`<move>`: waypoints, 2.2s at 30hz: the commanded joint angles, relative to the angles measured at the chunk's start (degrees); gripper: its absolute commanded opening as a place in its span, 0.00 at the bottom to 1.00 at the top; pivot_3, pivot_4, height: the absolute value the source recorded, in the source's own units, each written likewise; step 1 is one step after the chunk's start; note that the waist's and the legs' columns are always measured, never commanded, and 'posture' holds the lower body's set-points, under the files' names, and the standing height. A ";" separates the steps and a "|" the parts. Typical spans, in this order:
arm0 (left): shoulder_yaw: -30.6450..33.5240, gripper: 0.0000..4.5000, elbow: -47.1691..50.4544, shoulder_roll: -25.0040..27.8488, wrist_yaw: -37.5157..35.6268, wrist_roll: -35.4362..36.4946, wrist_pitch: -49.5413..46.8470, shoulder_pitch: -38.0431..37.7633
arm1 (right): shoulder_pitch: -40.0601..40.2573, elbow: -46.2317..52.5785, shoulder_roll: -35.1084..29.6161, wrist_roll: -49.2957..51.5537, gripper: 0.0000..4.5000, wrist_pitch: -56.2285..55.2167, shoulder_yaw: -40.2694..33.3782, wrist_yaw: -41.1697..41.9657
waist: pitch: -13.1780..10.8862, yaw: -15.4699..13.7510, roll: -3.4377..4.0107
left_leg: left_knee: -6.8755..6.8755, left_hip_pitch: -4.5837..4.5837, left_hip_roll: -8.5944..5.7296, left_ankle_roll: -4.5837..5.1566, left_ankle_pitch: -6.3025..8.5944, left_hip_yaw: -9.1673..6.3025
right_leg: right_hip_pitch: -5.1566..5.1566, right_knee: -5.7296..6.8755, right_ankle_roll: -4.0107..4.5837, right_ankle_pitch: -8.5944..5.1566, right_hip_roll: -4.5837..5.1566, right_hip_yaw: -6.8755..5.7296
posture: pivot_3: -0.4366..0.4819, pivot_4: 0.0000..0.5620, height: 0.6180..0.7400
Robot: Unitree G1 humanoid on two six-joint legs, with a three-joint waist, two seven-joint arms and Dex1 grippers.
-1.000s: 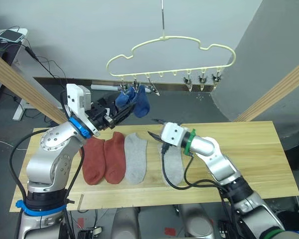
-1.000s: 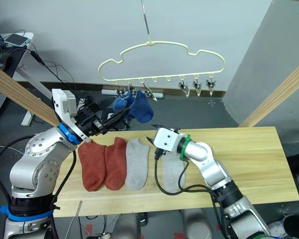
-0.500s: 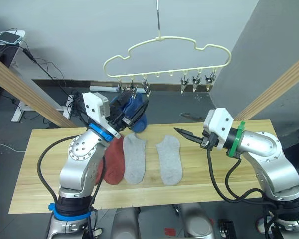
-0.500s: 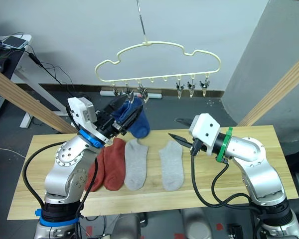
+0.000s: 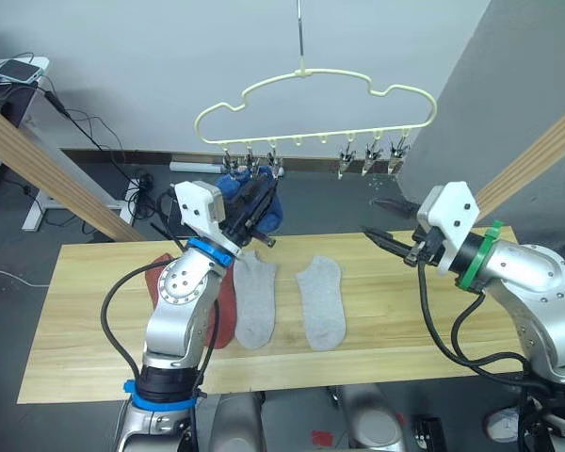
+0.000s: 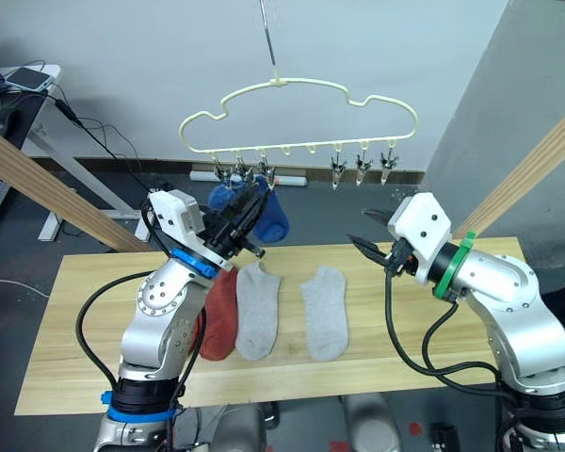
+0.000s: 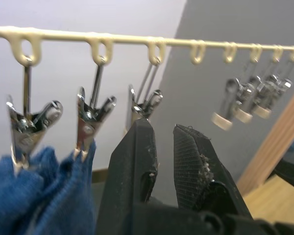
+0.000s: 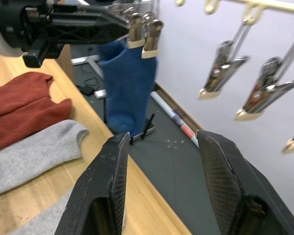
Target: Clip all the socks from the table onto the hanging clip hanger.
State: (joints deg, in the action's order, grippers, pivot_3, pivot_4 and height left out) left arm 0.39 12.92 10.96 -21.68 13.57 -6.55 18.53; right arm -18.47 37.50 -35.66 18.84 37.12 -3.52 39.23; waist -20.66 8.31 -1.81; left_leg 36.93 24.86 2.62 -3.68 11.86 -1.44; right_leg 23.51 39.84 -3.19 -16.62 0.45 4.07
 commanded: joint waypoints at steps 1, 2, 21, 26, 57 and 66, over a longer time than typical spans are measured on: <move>-0.40 0.20 1.10 -0.63 0.14 -0.22 2.46 0.22 | 0.42 2.94 -0.87 1.47 0.50 0.26 -1.83 -0.86 | 0.00 0.06 0.00 | 0.00 0.00 0.00 0.00 0.00 0.00 | 0.00 0.00 0.00 0.00 0.00 -0.01 | 0.13 0.57 0.93; -0.36 0.20 1.08 -0.85 -0.10 0.24 2.44 0.20 | 0.44 3.03 -1.05 1.67 0.50 0.42 -1.88 -1.00 | 0.00 0.08 0.00 | 0.00 0.00 0.00 0.00 0.00 0.00 | 0.00 0.00 0.00 0.00 0.00 0.00 | 0.13 0.57 0.93; -1.06 0.58 -3.86 -3.01 1.10 -1.28 2.87 3.61 | 0.21 3.17 -3.15 3.80 0.50 1.39 -3.20 -2.61 | 0.00 1.10 0.00 | 0.00 0.02 0.00 0.00 0.00 0.01 | 0.00 -0.05 -0.01 0.00 -0.01 0.00 | 0.11 0.59 0.93; -0.18 0.58 -5.38 -3.83 2.76 -1.80 3.50 5.30 | 0.33 3.28 -3.27 4.90 0.50 1.66 -3.97 -2.19 | 0.00 1.31 0.00 | 0.00 0.02 0.00 0.00 0.00 0.01 | 0.00 -0.05 -0.01 -0.01 -0.01 -0.01 | 0.11 0.59 0.93; -0.42 0.18 -5.62 -5.96 7.80 -3.15 3.39 8.68 | -2.99 0.55 -5.10 12.94 0.50 1.09 -3.25 1.83 | 0.00 1.59 0.00 | 0.00 0.03 0.00 0.00 0.00 0.01 | -0.01 -0.10 -0.01 0.00 -0.02 0.01 | 0.10 0.58 0.93; -0.11 0.00 -5.56 -5.28 6.79 -2.95 3.15 8.64 | -1.64 2.57 -3.50 12.88 0.50 1.98 -1.56 -0.57 | 0.00 1.62 -0.01 | 0.00 0.03 0.00 0.00 0.00 0.02 | -0.01 -0.09 -0.01 0.00 -0.03 0.01 | 0.10 0.58 0.93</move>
State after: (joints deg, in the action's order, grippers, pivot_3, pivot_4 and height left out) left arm 0.38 5.99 5.41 -14.48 10.29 -3.75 27.02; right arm -20.79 37.10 -39.66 31.05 39.33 -5.42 39.72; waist -20.66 9.94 -1.82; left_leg 36.92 24.89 2.62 -3.67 11.86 -1.43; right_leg 23.50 39.74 -3.20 -16.62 0.42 4.08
